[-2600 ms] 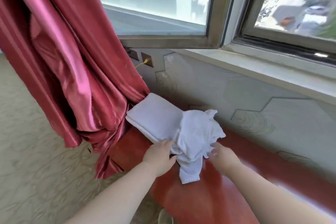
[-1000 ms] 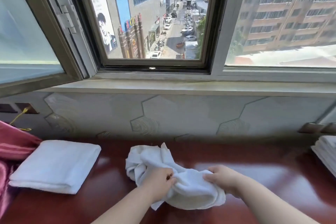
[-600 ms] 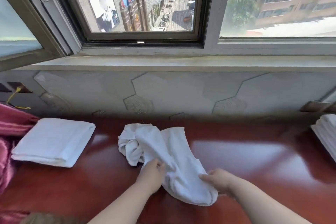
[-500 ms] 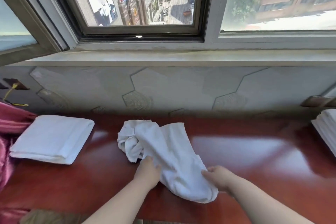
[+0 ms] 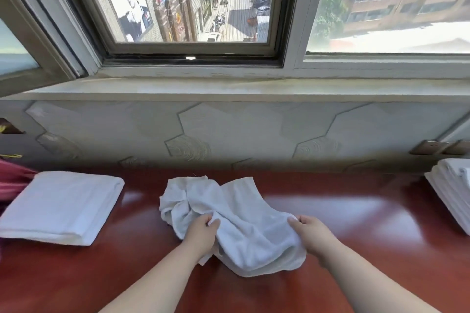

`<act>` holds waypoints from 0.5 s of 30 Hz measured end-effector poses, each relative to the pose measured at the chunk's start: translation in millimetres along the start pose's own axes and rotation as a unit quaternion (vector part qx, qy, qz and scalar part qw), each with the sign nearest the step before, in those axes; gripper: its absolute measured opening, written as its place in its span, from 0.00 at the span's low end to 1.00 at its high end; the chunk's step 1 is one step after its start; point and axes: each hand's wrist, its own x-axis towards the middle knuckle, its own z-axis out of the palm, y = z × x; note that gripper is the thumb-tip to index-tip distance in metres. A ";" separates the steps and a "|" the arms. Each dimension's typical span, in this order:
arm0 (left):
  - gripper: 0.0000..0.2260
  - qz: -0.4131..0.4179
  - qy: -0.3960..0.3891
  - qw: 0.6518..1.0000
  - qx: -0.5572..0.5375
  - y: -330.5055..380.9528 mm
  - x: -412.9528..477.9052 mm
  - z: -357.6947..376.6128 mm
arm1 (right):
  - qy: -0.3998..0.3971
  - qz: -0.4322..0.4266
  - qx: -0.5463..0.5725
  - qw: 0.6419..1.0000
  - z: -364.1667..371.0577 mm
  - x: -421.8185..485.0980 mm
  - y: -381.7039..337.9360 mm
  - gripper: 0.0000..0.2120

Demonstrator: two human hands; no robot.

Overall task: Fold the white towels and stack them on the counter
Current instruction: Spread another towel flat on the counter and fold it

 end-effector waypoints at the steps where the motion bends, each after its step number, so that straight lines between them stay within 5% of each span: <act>1: 0.11 0.005 0.010 1.000 -0.004 10.3 0.9 -5.8 | 0.011 -0.008 0.013 1.000 -2.5 0.8 -7.2 0.11; 6: 0.21 -0.008 -0.013 0.999 -0.035 58.9 16.0 -37.5 | 0.089 -0.051 0.048 0.994 -28.1 11.4 -37.2 0.11; 11: 0.21 0.056 -0.054 0.994 -0.075 85.5 19.5 -39.9 | 0.228 -0.035 0.116 0.966 -52.1 13.6 -38.7 0.11; 15: 0.10 0.076 -0.132 0.987 0.058 75.8 11.5 -7.5 | 0.127 0.012 0.078 0.989 -57.4 18.8 -10.0 0.14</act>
